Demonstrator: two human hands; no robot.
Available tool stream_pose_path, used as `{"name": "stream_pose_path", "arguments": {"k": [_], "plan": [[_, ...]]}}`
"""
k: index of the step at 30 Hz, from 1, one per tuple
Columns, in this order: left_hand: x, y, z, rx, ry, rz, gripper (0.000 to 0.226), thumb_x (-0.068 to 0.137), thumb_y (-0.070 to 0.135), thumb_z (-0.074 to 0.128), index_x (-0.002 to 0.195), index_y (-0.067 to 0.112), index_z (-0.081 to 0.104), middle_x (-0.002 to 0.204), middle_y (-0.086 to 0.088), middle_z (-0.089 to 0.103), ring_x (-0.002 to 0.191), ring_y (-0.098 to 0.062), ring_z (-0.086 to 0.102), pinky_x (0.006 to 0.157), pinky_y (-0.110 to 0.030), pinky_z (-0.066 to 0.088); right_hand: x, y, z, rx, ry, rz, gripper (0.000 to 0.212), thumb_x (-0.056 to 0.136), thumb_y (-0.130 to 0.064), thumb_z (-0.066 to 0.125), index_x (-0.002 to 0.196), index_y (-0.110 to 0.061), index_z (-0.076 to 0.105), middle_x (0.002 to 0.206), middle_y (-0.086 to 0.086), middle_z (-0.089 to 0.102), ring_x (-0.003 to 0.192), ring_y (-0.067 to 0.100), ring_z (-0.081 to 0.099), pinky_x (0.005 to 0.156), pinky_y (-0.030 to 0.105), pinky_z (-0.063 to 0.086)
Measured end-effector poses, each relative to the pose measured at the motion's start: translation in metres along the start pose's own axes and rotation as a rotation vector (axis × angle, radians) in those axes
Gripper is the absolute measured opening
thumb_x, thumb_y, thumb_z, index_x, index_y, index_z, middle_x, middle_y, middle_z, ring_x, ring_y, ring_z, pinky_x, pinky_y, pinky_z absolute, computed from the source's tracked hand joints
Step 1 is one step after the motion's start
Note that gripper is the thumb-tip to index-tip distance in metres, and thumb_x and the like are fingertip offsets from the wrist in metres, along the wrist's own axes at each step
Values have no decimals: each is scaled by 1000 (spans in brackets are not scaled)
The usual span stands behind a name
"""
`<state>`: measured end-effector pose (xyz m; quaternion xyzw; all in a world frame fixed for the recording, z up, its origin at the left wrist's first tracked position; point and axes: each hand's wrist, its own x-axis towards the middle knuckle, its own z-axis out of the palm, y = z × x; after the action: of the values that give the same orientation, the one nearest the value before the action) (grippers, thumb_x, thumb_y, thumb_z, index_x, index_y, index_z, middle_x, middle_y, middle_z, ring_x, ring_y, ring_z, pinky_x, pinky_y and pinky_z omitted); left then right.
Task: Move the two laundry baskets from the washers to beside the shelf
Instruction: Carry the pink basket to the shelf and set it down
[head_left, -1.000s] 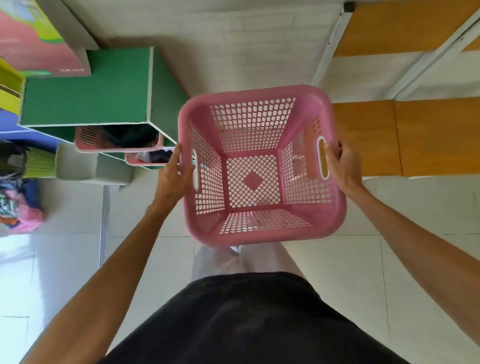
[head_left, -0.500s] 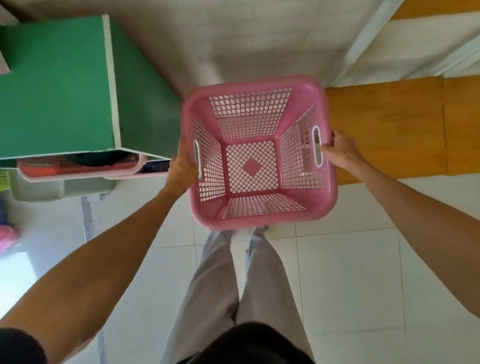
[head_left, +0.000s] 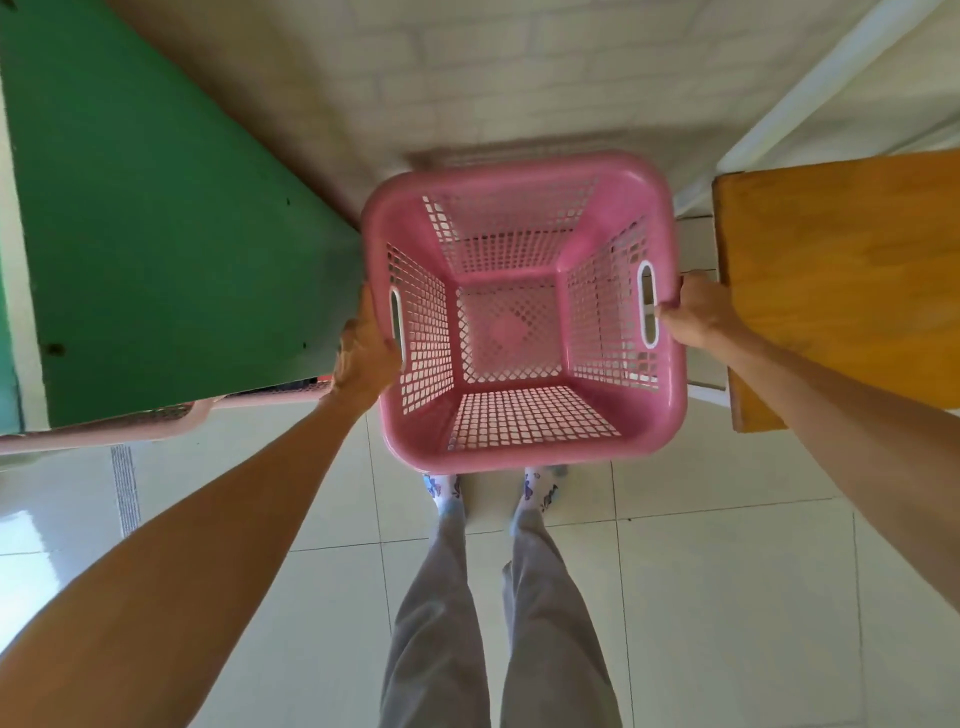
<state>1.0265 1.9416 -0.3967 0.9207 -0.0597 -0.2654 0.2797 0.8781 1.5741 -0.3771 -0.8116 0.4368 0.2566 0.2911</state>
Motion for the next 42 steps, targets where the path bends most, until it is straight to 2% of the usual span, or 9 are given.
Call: {"name": "stream_pose_path", "arguments": {"k": [11,15,22,25,27,30,32,34,42], "plan": [[12,-8,11,-7,-36,-66,86,88,8,58,152,38,10,106,-15,58,79,-32,67,56,-51,60,25,9,10,-63,34,-18,28,94,-14,59,119,-1,57,100,16,68,66,23,63,46,22,46],[0,-1,6,51,-71,-85,81,92,14,60,154,31,11,117,-19,52,89,-35,64,67,-55,60,21,11,11,-81,51,-36,30,94,-18,61,120,-3,55,100,14,68,67,24,65,48,24,51],[-44,56,-51,117,-143,-125,85,94,30,64,157,14,10,155,-20,30,136,-42,40,103,-51,41,-56,-11,-28,45,2,-46,33,95,-29,59,123,-11,52,107,11,69,74,24,70,50,27,55],[-94,112,-103,98,-184,-79,74,94,19,65,153,4,24,150,-22,41,136,-38,42,101,-38,39,-132,-27,-64,93,-14,-4,61,97,-43,52,144,-9,34,124,19,63,90,33,69,52,24,48],[-130,149,-144,124,-240,-50,68,94,19,64,150,4,30,140,-23,51,127,-38,52,92,-35,43,-193,-41,-91,113,-30,12,93,83,-70,42,150,-7,25,140,19,52,112,36,63,72,34,53],[-159,171,-183,198,-294,59,85,81,60,59,151,25,25,130,-13,58,113,-37,63,91,-43,52,-273,-42,-121,199,3,-14,131,48,-90,13,147,-6,34,137,16,55,116,32,60,79,30,46],[-162,184,-201,286,-363,175,92,79,67,55,153,30,17,138,-14,53,118,-39,60,95,-58,51,-323,-41,-133,223,59,-27,101,75,-78,24,141,-4,41,135,16,56,119,32,58,85,29,44],[-176,217,-226,448,-430,325,86,89,51,60,156,23,14,147,-18,44,126,-41,53,101,-62,45,-356,-27,-131,197,112,-45,60,98,-46,43,143,-6,39,138,16,54,123,32,56,95,35,45],[-173,280,-211,868,-482,715,95,84,78,37,157,24,9,151,-12,45,135,-35,46,103,-58,45,-431,56,-116,178,206,188,68,100,-51,35,152,-10,22,150,19,37,137,35,39,108,45,36]]}}
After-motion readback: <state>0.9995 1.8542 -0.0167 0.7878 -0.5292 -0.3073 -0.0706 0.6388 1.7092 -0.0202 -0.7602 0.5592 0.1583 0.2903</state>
